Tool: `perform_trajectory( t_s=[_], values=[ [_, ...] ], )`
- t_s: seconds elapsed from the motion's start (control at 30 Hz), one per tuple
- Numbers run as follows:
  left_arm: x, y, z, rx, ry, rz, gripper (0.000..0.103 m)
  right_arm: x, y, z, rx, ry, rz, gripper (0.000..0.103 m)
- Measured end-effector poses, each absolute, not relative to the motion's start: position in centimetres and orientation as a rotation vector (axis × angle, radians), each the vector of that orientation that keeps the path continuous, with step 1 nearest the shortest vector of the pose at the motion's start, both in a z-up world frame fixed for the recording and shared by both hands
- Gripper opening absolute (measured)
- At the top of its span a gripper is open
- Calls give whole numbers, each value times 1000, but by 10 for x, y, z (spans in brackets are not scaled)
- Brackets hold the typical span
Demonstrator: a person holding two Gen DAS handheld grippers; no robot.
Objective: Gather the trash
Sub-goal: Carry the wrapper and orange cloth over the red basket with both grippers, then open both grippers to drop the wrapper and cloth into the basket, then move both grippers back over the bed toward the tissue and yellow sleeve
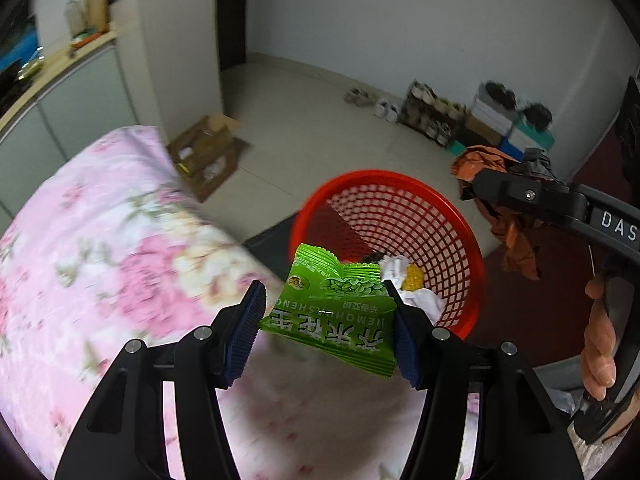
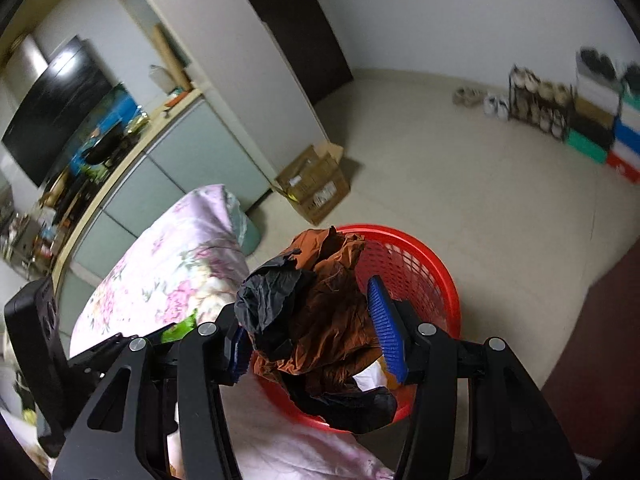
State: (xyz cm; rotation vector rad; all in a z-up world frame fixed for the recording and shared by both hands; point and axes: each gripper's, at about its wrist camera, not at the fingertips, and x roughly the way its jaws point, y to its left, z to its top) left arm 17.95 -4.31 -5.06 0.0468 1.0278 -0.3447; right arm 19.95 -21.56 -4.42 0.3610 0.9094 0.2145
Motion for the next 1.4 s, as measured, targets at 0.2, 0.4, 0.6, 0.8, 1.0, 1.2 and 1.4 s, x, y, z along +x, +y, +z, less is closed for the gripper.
perform_trajectory(
  t_s=[0.2,0.4,0.6,0.8,1.0,1.2,1.4],
  values=[
    [199,-65,-79,52,1096,-369,56,216,-222,-69,448,1000,227,59],
    [207,-70,-95,37,1132,-389,58,221,-228,-67,523,998,244,73],
    [203,-58,-85,-13,1101,-380,80,211,-233,-57,527,971,258,73],
    [190,-40,-66,-15,1061,-357,82,198,-233,-41,497,917,254,73],
    [160,5,-42,-50,1007,-311,82,181,-208,-28,395,875,294,73],
    [125,82,-18,-73,957,-183,82,164,-166,-28,275,868,380,73],
    [77,177,1,-152,905,32,85,151,-119,-36,207,912,498,73]
  ],
)
